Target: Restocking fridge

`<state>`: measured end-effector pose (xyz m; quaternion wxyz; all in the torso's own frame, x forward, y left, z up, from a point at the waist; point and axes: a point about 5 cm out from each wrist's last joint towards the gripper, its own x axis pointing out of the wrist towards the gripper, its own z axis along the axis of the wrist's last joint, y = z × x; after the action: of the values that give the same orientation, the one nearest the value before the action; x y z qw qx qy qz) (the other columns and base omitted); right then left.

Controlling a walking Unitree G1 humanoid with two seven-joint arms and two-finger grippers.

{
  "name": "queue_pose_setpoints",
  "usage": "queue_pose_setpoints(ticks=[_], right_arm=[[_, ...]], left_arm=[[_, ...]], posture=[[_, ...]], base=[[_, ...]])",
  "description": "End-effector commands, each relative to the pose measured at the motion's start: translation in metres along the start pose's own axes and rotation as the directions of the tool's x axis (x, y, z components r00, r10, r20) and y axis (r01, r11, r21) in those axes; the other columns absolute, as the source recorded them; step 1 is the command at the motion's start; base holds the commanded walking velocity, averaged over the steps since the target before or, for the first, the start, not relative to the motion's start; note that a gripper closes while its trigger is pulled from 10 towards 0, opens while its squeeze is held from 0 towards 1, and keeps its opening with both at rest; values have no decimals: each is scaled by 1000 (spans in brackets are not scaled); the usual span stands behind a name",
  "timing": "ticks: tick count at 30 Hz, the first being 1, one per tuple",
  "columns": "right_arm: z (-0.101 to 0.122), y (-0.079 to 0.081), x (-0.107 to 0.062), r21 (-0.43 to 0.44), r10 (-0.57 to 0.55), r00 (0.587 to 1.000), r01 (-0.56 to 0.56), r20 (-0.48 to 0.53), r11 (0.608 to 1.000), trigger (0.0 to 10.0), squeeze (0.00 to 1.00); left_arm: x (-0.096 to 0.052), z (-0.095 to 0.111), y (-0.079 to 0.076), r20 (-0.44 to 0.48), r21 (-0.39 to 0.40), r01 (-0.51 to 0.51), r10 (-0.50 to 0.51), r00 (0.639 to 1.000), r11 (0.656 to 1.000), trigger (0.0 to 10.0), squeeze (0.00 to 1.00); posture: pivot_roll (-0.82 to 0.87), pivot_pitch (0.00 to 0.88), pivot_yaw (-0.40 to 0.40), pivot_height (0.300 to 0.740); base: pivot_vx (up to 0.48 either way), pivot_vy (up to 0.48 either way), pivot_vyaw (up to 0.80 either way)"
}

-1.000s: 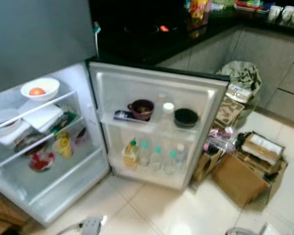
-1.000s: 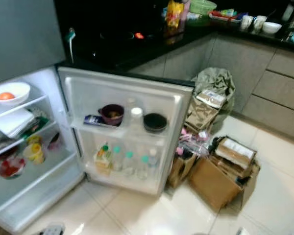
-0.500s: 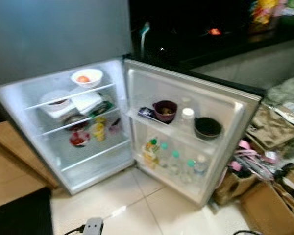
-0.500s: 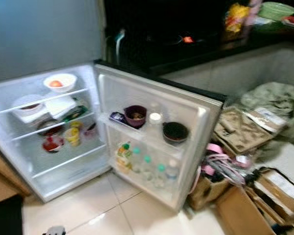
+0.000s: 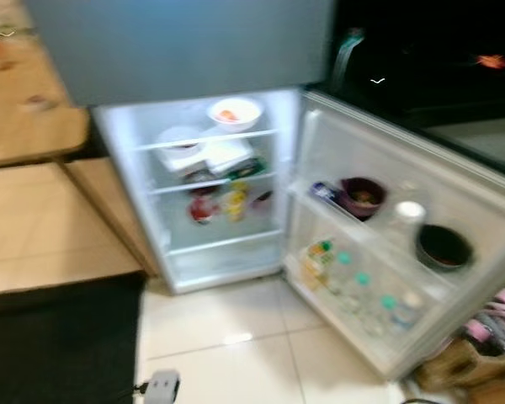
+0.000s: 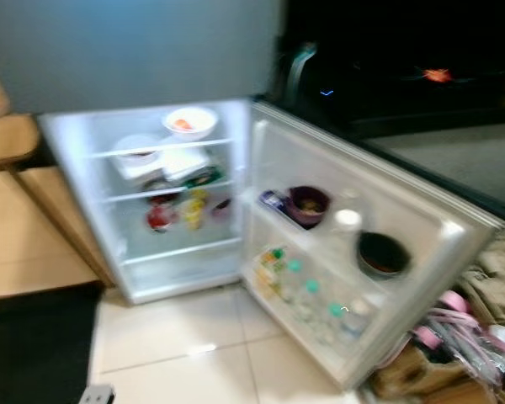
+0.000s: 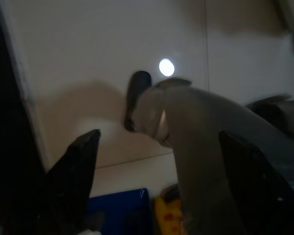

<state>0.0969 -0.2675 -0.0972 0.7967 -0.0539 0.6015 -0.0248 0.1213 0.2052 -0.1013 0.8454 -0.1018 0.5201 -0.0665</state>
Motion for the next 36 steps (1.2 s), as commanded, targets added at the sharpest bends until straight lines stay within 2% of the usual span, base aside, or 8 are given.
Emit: queue_pose_setpoints(ticks=[1,4,17,26,31,33,35,36], right_arm=[[2,1,0,17,-18,1000,18,10,1000,10000,0],[0,0,0,14,-34,999,34,1,999,10000,0],[-5,-6,-1,19,-92,996,93,-5,996,10000,0],[-2,-13,-2,4,-122,992,122,-11,992,10000,0],[9,-25,-5,42,-186,982,185,29,982,10000,0],[15,-30,-6,72,-213,976,209,52,975,10000,0],[30,-45,-10,141,-277,955,262,106,955,10000,0],[30,-45,-10,141,-277,955,262,106,955,10000,0]], left_arm=[[-2,-11,0,-45,5,2,-2,999,1000,10000,0],[-2,-11,1,-48,14,5,-5,999,1000,10000,0],[-1,-15,-4,-58,11,21,-20,998,1000,10000,0],[0,-15,-6,-51,-5,20,-20,998,1000,10000,0],[-1,-15,-4,-51,-3,21,-21,998,1000,10000,0],[-2,-15,-3,-54,7,28,-27,998,1000,10000,0],[-2,-15,-2,-60,20,41,-40,997,999,10000,0],[-2,-15,-2,-60,20,41,-40,997,999,10000,0]], posture=[[-21,0,-33,740],[-21,0,-32,740],[-19,0,-33,740],[-18,0,-37,740],[-18,0,-37,740],[-18,0,-37,740],[-18,0,-37,740],[-18,0,-37,740]], base=[[0,0,0],[0,-95,0],[0,-472,0],[0,-27,0],[0,0,0],[0,0,0],[0,-480,0],[0,-480,0]])
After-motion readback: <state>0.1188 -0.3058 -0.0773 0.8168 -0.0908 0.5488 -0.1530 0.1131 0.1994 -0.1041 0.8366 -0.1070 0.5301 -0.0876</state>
